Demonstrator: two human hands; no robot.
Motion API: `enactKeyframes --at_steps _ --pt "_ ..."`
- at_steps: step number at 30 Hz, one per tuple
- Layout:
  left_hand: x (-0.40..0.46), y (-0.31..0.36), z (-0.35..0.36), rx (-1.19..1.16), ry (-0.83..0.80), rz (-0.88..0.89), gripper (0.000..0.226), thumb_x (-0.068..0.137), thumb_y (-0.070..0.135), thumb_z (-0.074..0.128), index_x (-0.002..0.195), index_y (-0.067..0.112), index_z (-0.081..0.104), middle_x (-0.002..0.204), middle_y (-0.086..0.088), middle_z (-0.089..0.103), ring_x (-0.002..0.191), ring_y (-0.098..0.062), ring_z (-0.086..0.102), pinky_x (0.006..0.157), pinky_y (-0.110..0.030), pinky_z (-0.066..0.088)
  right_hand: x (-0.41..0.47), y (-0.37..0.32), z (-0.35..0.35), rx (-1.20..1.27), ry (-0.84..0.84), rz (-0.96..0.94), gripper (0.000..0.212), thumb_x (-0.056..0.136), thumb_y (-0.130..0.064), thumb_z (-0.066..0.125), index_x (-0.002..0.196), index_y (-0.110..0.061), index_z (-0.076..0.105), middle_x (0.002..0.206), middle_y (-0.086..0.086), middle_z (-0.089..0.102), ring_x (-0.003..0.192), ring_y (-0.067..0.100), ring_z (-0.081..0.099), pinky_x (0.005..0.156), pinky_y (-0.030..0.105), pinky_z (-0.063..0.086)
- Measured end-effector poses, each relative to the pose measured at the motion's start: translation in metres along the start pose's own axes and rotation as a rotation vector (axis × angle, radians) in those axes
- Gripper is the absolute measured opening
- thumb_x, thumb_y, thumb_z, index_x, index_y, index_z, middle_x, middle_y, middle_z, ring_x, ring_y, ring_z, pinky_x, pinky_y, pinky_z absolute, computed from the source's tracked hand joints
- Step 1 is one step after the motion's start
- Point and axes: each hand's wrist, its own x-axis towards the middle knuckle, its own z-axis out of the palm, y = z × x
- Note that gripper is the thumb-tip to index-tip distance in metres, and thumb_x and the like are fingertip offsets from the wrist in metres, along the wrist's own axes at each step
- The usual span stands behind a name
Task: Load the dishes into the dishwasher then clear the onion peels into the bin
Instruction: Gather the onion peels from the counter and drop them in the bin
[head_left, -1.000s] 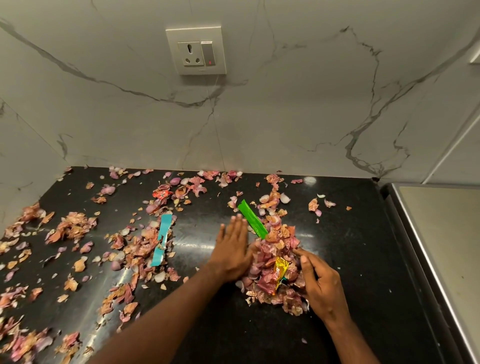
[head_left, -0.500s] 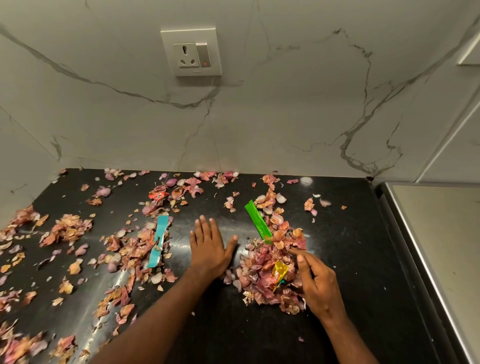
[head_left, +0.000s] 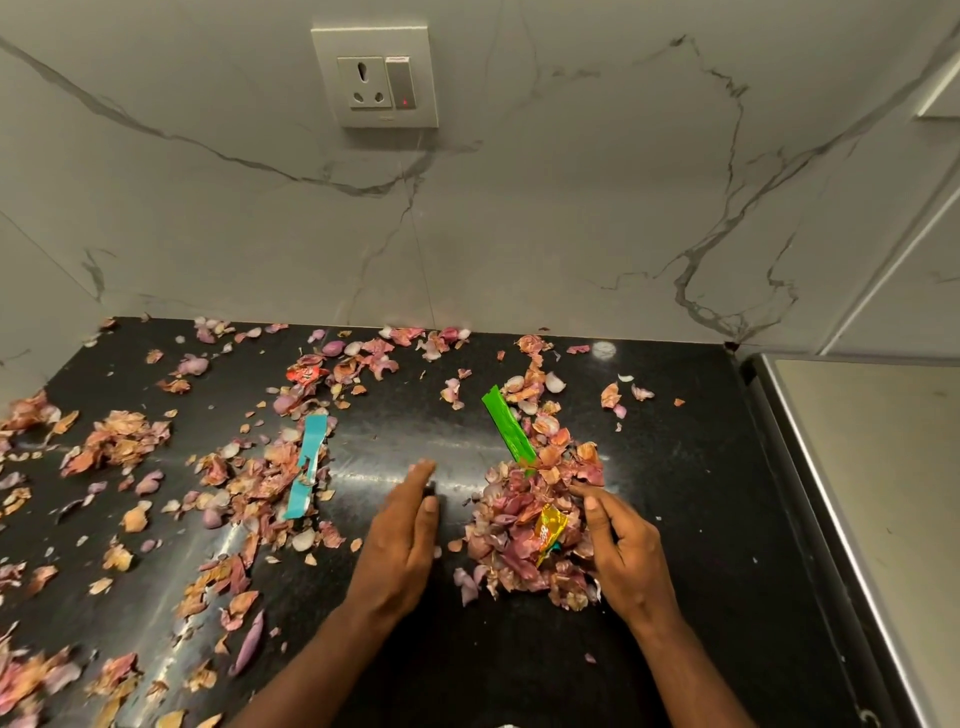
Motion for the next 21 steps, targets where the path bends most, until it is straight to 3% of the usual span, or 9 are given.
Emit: enactKeyframes --at_steps 4,6,9,11,13,15,17,19,21 --pt "-0.034 -0.013 0.009 0.543 -0.157 -0.06 0.097 0.088 0.082 -0.015 0.162 0.019 -0.022 0.167 0.0 -0.035 0.152 -0.01 -0.036 0.13 -0.042 -0.009 -0.001 0.002 -0.001 -0.003 -0.007 0.003 0.032 0.11 -0.033 0.048 0.133 -0.029 0.069 0.13 -0.019 0.068 0.125 -0.001 0.06 0.102 0.039 0.055" --pt "-0.045 -0.005 0.022 0.652 -0.231 -0.054 0.099 0.084 0.082 -0.023 0.156 0.015 -0.031 0.161 -0.004 -0.045 0.148 -0.015 -0.043 0.127 -0.041 -0.015 0.0 0.001 0.0 -0.008 -0.007 0.002 0.031 0.11 -0.033 0.048 0.134 -0.029 0.068 0.13 -0.019 0.067 0.125 0.0 0.06 0.102 0.04 0.056" --pt "-0.038 0.017 0.046 0.621 -0.234 -0.004 0.097 0.086 0.08 -0.023 0.157 0.014 -0.03 0.16 -0.004 -0.046 0.148 -0.015 -0.043 0.128 -0.042 -0.015 0.0 0.001 0.001 -0.023 -0.002 -0.006 0.031 0.11 -0.031 0.049 0.134 -0.03 0.068 0.13 -0.02 0.067 0.125 0.002 0.061 0.102 0.041 0.056" --pt "-0.026 0.032 0.061 0.51 -0.221 0.037 0.092 0.093 0.079 -0.011 0.16 0.018 -0.025 0.165 -0.001 -0.039 0.151 -0.011 -0.038 0.13 -0.042 -0.011 -0.001 0.0 0.001 -0.034 0.002 -0.002 0.03 0.11 -0.029 0.049 0.134 -0.03 0.068 0.13 -0.019 0.067 0.125 0.001 0.061 0.102 0.04 0.056" --pt "-0.015 0.049 0.071 0.252 -0.203 0.071 0.085 0.1 0.077 0.007 0.164 0.027 -0.015 0.172 0.005 -0.02 0.156 -0.004 -0.023 0.131 -0.039 -0.002 -0.002 -0.002 0.001 -0.036 0.016 0.007 0.03 0.109 -0.024 0.052 0.134 -0.03 0.068 0.13 -0.019 0.067 0.123 0.0 0.061 0.101 0.04 0.056" --pt "-0.006 0.066 0.07 -0.127 -0.184 0.034 0.073 0.103 0.072 0.02 0.165 0.041 -0.004 0.173 0.01 0.014 0.158 -0.003 0.01 0.129 -0.035 0.021 -0.002 -0.005 0.001 -0.032 0.043 0.024 0.037 0.105 -0.01 0.055 0.134 -0.029 0.068 0.13 -0.02 0.066 0.123 -0.001 0.061 0.103 0.04 0.056" --pt "0.002 0.079 0.064 -0.362 -0.1 -0.018 0.062 0.106 0.063 0.027 0.163 0.046 0.013 0.151 0.027 0.042 0.139 0.008 0.044 0.11 -0.017 0.042 -0.003 -0.006 0.0 -0.006 0.07 0.076 0.052 0.097 0.003 0.055 0.135 -0.03 0.067 0.13 -0.02 0.067 0.123 -0.002 0.061 0.104 0.04 0.055" --pt "0.01 0.078 0.057 -0.437 0.034 0.003 0.047 0.111 0.036 0.036 0.159 0.037 0.034 0.143 0.03 0.045 0.128 0.018 0.048 0.102 -0.008 0.045 -0.002 -0.007 -0.003 0.036 0.107 0.143 0.061 0.092 0.008 0.054 0.134 -0.033 0.067 0.13 -0.021 0.067 0.122 -0.001 0.063 0.104 0.041 0.056" --pt "0.021 0.067 0.048 -0.444 0.1 0.03 0.055 0.106 0.0 0.043 0.152 0.029 0.047 0.147 0.018 0.053 0.133 0.011 0.05 0.108 -0.011 0.043 0.0 -0.009 -0.005 0.098 0.144 0.184 0.063 0.092 0.011 0.055 0.134 -0.035 0.066 0.13 -0.018 0.068 0.121 -0.001 0.064 0.105 0.037 0.056"
